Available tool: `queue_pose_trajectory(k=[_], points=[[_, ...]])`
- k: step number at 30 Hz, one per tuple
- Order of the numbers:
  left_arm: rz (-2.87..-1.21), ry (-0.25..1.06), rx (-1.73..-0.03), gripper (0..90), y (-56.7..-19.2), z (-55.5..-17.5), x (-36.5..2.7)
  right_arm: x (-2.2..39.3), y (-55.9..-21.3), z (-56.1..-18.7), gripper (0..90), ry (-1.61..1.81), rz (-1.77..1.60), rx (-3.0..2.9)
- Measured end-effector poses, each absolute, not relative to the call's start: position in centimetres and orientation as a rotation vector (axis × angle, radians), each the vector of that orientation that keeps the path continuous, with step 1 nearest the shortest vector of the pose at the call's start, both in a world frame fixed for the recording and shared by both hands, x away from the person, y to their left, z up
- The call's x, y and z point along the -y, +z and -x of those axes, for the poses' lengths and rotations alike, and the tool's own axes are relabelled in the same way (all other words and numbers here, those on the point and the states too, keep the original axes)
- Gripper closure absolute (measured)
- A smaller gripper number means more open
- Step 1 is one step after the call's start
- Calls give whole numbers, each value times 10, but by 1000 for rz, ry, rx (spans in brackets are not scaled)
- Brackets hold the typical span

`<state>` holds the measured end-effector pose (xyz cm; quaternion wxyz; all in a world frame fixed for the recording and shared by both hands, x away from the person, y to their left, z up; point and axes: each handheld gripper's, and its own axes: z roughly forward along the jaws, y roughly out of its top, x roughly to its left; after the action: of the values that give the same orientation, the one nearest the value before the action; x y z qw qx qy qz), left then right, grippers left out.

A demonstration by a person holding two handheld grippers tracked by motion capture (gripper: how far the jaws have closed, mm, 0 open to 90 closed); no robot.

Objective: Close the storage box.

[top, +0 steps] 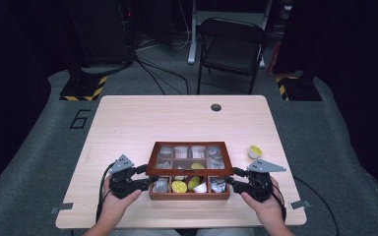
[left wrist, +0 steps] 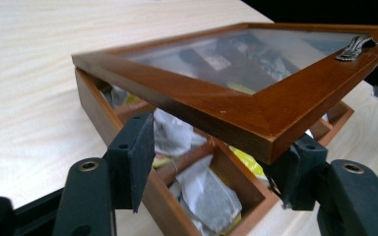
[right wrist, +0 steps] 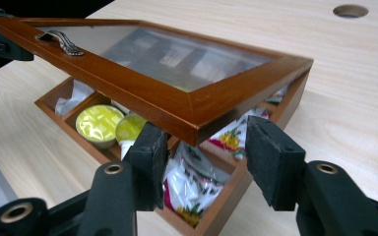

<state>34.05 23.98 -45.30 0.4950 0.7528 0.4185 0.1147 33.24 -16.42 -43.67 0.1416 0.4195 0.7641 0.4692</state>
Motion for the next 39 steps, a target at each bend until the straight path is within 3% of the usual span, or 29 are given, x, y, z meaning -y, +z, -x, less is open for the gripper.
queue_pose_trajectory(k=[39], points=[[-1974, 236, -1011, 435, -484, -314, -234, 163, -476, -319, 521, 1178, -1111, -2415]])
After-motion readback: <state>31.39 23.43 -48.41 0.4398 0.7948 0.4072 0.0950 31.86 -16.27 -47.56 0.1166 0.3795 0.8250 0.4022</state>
